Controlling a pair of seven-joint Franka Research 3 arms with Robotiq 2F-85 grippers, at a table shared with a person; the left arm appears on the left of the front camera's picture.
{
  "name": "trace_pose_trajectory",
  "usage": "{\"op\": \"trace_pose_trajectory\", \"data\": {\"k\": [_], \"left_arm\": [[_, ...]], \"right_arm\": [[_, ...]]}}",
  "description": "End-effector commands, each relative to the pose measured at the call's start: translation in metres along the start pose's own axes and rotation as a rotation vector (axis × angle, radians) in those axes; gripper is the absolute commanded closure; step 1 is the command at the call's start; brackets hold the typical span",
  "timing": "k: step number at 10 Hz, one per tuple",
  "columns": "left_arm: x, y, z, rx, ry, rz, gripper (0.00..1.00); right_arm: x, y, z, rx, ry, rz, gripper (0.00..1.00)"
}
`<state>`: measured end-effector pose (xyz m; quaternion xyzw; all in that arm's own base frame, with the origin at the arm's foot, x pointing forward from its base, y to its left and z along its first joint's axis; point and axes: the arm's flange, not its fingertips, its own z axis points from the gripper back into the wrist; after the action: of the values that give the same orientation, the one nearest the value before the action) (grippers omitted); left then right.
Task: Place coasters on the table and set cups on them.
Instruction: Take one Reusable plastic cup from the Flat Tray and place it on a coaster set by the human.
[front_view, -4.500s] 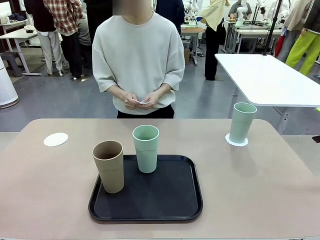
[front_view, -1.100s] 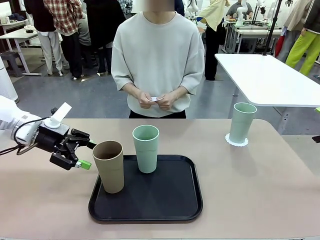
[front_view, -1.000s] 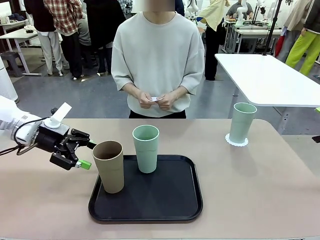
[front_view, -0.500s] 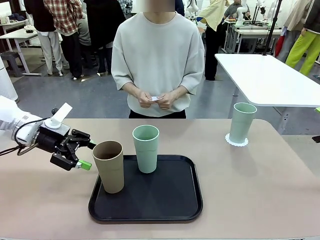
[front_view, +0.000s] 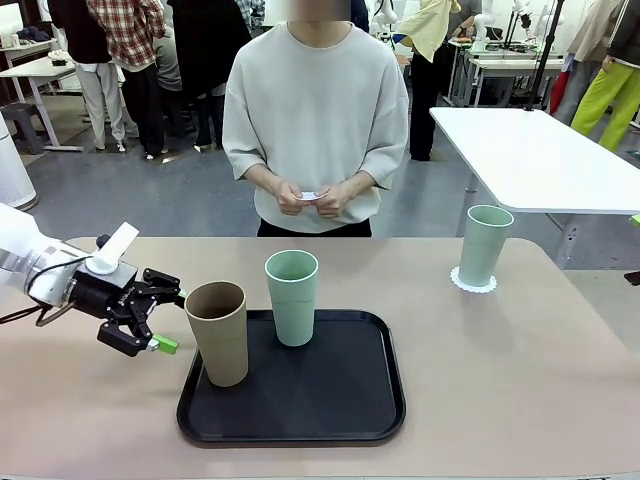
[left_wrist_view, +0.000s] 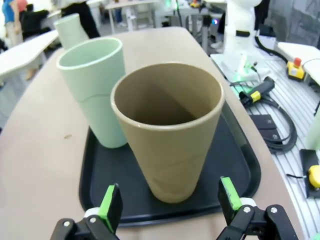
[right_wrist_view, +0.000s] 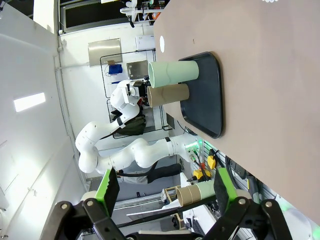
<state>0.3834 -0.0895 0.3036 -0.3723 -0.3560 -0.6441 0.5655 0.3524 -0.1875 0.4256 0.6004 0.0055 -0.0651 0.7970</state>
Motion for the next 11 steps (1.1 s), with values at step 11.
{"op": "trace_pose_trajectory", "data": {"k": [11], "left_arm": [[-0.026, 0.009, -0.046, -0.038, -0.119, -0.128, 0.00]], "right_arm": [[-0.001, 0.000, 0.000, 0.008, 0.002, 0.001, 0.00]]}}
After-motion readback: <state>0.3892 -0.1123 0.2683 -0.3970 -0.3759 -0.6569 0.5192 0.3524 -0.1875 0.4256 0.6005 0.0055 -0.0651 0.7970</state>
